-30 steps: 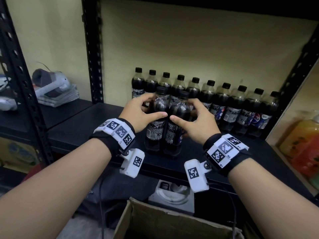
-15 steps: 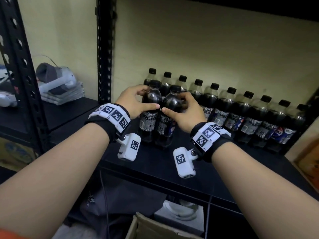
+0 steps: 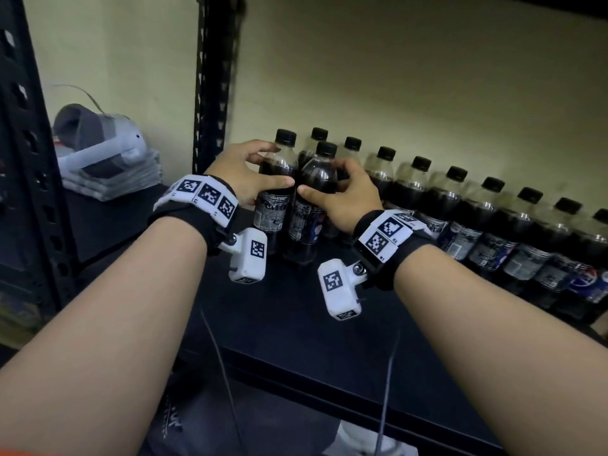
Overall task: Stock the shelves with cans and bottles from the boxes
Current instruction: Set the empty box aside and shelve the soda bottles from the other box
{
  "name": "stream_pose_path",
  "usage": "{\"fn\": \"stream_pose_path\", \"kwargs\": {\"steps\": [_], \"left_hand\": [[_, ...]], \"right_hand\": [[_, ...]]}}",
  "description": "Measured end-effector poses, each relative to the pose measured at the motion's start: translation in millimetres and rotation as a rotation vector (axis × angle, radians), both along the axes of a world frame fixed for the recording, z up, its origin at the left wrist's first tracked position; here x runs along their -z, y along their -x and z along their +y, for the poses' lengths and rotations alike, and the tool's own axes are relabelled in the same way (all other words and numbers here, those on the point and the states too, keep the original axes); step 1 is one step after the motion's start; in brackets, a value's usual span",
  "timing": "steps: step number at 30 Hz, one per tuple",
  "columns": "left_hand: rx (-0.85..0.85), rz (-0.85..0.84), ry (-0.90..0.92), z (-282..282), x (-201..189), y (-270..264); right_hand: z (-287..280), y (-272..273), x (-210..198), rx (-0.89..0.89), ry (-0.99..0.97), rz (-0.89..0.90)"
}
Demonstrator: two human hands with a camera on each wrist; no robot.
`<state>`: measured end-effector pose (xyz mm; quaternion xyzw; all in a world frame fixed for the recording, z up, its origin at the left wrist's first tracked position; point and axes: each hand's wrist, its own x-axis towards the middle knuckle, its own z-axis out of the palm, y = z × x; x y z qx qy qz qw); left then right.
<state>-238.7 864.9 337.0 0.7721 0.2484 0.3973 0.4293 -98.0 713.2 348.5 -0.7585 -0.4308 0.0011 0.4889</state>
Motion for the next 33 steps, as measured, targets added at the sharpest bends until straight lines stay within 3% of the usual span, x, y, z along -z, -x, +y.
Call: {"fn": "stream_pose_path", "kwargs": {"steps": [10, 21, 33], "left_hand": [[-0.055, -0.079, 0.027, 51, 3, 0], [-0.065, -0.239, 0.011, 83, 18, 10], [-0.116, -0.328, 0.046, 101, 29, 1]], "right_hand": [[57, 3, -3, -0.035, -0.018, -0.051], [94, 8, -12, -0.054, 0.082, -0.354], [112, 2, -4, -0.065, 0.115, -0.493]]}}
